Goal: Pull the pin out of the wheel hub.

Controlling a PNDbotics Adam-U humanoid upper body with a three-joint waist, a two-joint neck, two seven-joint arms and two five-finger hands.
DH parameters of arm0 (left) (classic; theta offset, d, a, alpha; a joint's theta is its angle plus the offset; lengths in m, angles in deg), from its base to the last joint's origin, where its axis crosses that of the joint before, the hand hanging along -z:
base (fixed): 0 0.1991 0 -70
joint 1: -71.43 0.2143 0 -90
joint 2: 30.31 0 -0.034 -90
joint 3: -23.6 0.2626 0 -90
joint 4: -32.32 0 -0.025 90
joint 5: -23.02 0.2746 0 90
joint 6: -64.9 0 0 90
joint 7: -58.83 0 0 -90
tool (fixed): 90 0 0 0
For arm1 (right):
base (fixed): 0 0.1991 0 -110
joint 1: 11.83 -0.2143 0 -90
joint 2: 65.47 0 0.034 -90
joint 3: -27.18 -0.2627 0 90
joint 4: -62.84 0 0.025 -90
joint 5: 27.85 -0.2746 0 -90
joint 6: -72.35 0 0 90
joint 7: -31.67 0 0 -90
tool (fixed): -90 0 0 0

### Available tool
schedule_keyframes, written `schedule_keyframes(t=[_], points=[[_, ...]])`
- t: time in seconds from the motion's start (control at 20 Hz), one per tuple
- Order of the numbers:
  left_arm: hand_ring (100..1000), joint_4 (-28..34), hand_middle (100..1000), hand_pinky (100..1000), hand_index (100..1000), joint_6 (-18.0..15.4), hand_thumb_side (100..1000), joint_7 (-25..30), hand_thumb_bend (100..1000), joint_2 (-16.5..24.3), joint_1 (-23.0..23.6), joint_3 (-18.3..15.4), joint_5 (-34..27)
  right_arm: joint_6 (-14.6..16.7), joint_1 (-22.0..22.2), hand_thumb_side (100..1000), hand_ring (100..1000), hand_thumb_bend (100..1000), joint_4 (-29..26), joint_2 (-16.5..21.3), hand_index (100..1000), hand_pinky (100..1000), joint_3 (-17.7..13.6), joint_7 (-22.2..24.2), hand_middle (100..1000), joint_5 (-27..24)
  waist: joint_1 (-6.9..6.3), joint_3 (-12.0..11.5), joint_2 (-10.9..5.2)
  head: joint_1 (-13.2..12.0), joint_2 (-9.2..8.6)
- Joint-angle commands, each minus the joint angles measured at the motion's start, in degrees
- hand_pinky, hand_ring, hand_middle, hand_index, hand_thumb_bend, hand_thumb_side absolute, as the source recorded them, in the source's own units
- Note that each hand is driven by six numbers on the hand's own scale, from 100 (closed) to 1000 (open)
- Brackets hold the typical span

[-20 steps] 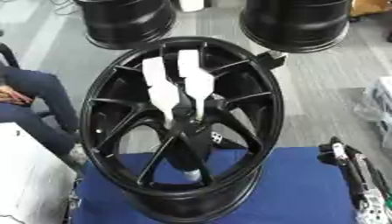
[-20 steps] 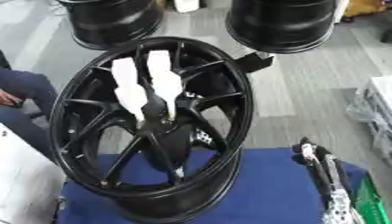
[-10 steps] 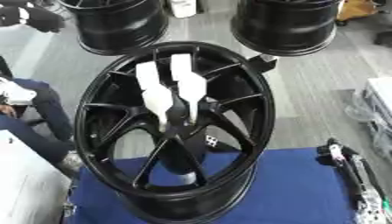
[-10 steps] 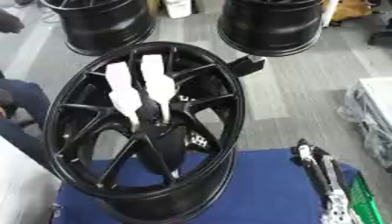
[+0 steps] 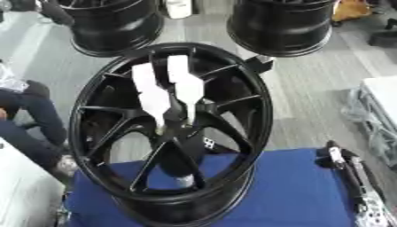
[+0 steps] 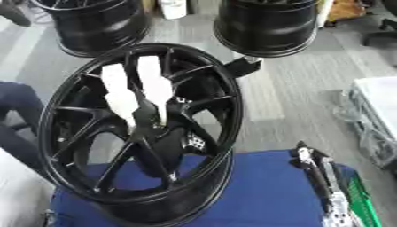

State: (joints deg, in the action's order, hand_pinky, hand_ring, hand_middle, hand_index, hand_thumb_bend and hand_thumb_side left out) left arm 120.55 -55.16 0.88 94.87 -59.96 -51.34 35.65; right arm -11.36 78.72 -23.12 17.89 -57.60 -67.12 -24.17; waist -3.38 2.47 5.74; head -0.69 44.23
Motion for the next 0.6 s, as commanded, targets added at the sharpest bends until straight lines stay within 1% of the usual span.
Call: schedule_keyframes(t=[0.05, 0.25, 0.45, 0.6], points=[[711, -4.3, 704, 761, 860, -2.0, 508, 2.8, 690, -2.6, -4.3, 1.2, 2.0, 0.1, -0.2, 863, 580, 100, -0.4, 0.4, 593, 664, 0.0, 0.2, 564, -0.2, 0.12, 0.0, -0.8, 0.0, -0.12], [690, -10.3, 694, 755, 856, -3.7, 507, 5.9, 690, -7.6, -8.7, 2.2, 5.0, 0.1, -0.2, 865, 580, 100, -0.3, 0.3, 593, 665, 0.0, 0.2, 564, -0.3, 0.19, -0.1, -0.81, 0.3, -0.12], [681, -15.7, 685, 749, 849, -5.8, 508, 7.8, 685, -11.7, -11.2, 2.4, 8.2, 0.1, -0.3, 866, 580, 100, -0.3, 0.3, 593, 664, 0.2, 0.3, 564, -0.3, 0.26, 0.2, -0.74, 0.5, -0.12], [671, -18.4, 674, 744, 839, -7.3, 510, 8.6, 683, -14.1, -12.1, 2.4, 10.1, 0.1, -0.4, 868, 580, 100, -0.3, 0.2, 593, 664, 0.2, 0.4, 564, -0.3, 0.3, 0.4, -0.69, 0.2, -0.12]])
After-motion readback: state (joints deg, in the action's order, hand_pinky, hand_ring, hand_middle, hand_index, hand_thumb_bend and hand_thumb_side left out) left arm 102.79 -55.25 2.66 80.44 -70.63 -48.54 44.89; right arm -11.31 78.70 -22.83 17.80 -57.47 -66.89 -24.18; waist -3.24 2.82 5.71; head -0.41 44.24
